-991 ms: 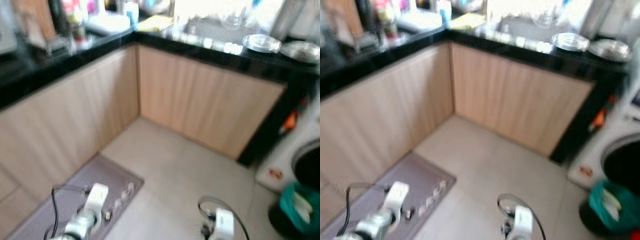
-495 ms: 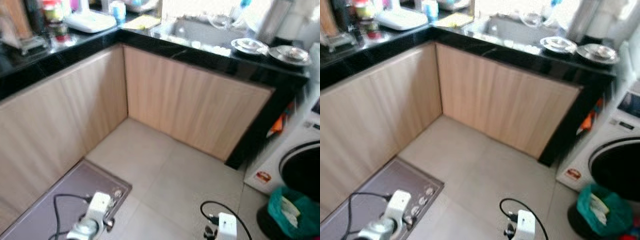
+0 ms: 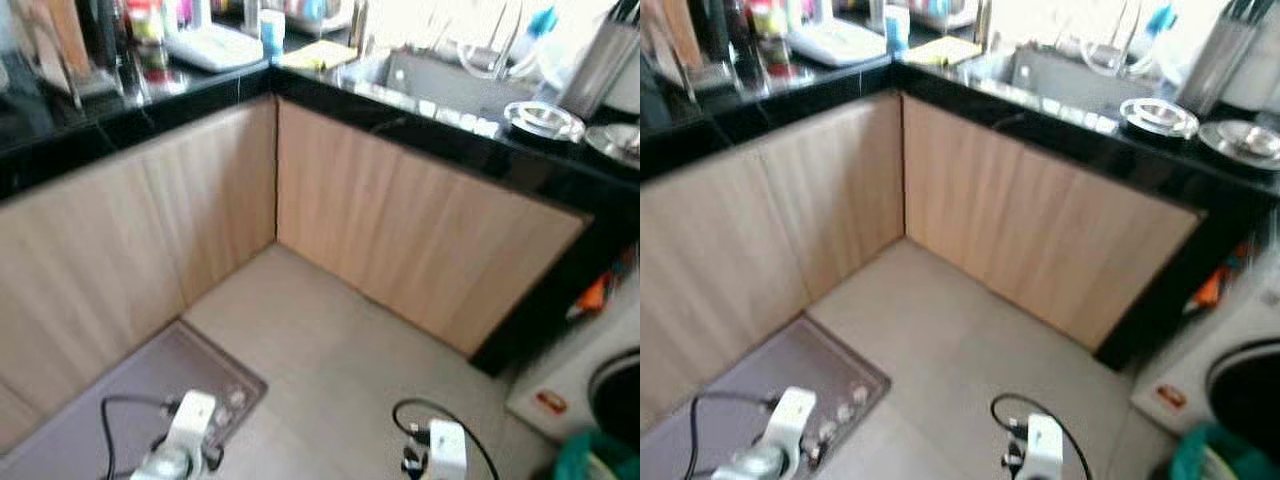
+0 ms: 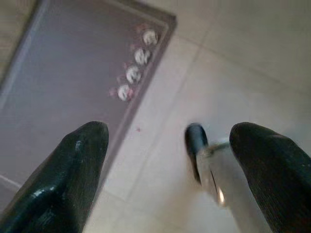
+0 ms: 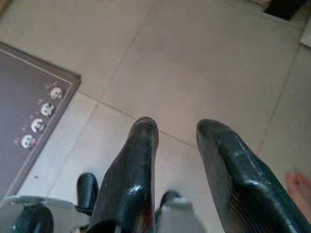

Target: Kitchen organization

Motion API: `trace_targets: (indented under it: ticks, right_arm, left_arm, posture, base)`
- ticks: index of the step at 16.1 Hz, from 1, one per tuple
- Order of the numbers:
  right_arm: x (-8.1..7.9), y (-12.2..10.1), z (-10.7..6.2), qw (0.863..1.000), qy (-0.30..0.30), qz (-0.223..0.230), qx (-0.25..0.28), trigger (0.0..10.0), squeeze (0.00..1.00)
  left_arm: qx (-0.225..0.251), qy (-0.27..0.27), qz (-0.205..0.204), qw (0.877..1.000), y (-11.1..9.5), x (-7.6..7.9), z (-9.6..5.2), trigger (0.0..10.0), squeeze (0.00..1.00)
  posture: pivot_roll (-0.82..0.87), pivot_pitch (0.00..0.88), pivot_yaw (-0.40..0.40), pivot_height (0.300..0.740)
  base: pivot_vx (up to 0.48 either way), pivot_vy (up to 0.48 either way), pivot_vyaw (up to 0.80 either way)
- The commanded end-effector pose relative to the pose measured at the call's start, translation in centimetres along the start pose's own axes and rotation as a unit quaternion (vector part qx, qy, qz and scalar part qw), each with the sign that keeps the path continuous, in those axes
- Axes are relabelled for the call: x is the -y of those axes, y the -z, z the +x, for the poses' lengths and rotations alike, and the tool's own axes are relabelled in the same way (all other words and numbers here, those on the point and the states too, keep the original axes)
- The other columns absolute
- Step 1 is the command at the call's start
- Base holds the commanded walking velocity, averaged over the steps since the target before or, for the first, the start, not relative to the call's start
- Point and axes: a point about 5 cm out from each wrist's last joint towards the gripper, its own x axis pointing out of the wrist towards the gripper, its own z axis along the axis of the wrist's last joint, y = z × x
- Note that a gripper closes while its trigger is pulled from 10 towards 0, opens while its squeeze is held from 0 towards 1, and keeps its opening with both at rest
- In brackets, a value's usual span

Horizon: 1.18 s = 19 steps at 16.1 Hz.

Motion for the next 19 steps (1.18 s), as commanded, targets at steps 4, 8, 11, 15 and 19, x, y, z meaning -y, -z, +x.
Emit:
trace_targets:
  ticks: [4, 8, 11, 15, 19]
  right_arm:
    - [1.61, 1.07, -0.45, 1.000, 0.025, 0.009, -0.015, 10.0, 0.00]
    - [1.66, 0.99, -0.45, 1.000, 0.024, 0.014, -0.012, 10.0, 0.00]
    - [1.77, 0.89, -0.41, 1.000, 0.025, 0.014, -0.013, 10.0, 0.00]
    - [1.75, 0.79, -0.37, 0.999, 0.025, 0.016, -0.012, 10.0, 0.00]
    - [1.70, 0.80, -0.36, 0.999, 0.024, 0.018, -0.013, 10.0, 0.00]
  left_arm:
    - [0.008, 0.019, 0.006, 1.000, -0.56, 1.38, 0.19, 10.0, 0.00]
    - [0.008, 0.021, 0.006, 1.000, -0.59, 1.53, 0.21, 10.0, 0.00]
    - [0.007, 0.022, 0.005, 1.000, -0.55, 1.57, 0.20, 10.0, 0.00]
    - [0.007, 0.022, 0.007, 1.000, -0.62, 1.62, 0.22, 10.0, 0.00]
    - [0.007, 0.024, 0.006, 1.000, -0.76, 1.80, 0.25, 10.0, 0.00]
  posture:
    - [0.20, 0.027, -0.091, 0.736]
    - [0.20, 0.050, -0.094, 0.736]
    - [0.20, 0.065, -0.096, 0.736]
    - [0.20, 0.070, -0.094, 0.736]
    - [0.20, 0.069, -0.094, 0.736]
  base:
    - [0.354, 0.000, 0.00]
    - [0.355, 0.000, 0.00]
    - [0.356, 0.000, 0.00]
    - [0.360, 0.000, 0.00]
    - [0.364, 0.000, 0.00]
